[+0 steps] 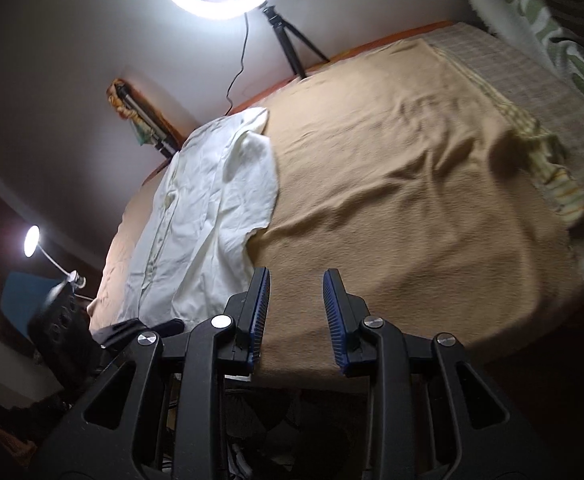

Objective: Fold small clothes

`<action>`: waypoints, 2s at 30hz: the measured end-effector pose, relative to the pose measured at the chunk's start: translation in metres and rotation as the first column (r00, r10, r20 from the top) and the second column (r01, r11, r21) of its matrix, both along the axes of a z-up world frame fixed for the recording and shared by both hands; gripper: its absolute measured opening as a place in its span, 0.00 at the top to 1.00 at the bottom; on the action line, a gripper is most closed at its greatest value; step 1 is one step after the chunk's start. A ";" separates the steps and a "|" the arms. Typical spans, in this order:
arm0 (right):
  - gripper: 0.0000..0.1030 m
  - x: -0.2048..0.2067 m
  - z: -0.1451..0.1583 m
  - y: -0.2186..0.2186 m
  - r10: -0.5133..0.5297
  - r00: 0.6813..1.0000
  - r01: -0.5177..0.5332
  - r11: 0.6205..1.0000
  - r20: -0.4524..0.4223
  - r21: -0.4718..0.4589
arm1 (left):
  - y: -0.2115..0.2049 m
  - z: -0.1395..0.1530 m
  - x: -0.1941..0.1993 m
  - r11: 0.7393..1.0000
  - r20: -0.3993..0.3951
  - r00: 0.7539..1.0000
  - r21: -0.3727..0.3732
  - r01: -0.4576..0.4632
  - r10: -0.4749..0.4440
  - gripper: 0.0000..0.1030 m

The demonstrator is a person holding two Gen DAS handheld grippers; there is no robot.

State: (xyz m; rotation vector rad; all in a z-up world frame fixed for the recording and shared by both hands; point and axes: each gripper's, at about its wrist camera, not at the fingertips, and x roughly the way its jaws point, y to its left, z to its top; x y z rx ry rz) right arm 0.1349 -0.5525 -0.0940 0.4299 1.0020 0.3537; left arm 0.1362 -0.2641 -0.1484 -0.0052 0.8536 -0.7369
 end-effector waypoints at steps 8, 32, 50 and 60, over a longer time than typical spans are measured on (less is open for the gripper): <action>0.71 -0.014 -0.007 -0.015 0.002 1.000 -0.002 1.000 0.027 0.021 | 0.004 -0.014 -0.014 0.999 0.037 0.999 0.038 -0.034 0.032 0.58; 0.58 0.056 -0.012 0.023 0.094 0.993 -0.100 0.990 0.066 0.097 | 0.003 -0.006 0.020 0.976 -0.104 0.985 -0.153 -0.155 0.140 0.97; 0.94 0.228 -0.103 0.144 0.138 0.978 -0.097 0.964 -0.154 0.248 | 0.063 0.001 0.009 0.898 -0.209 0.959 -0.357 -0.256 0.190 0.97; 0.95 0.229 -0.045 0.192 0.181 0.976 -0.207 0.941 -0.119 -0.268 | 0.061 -0.002 0.004 0.869 -0.237 0.961 -0.437 -0.234 0.140 0.97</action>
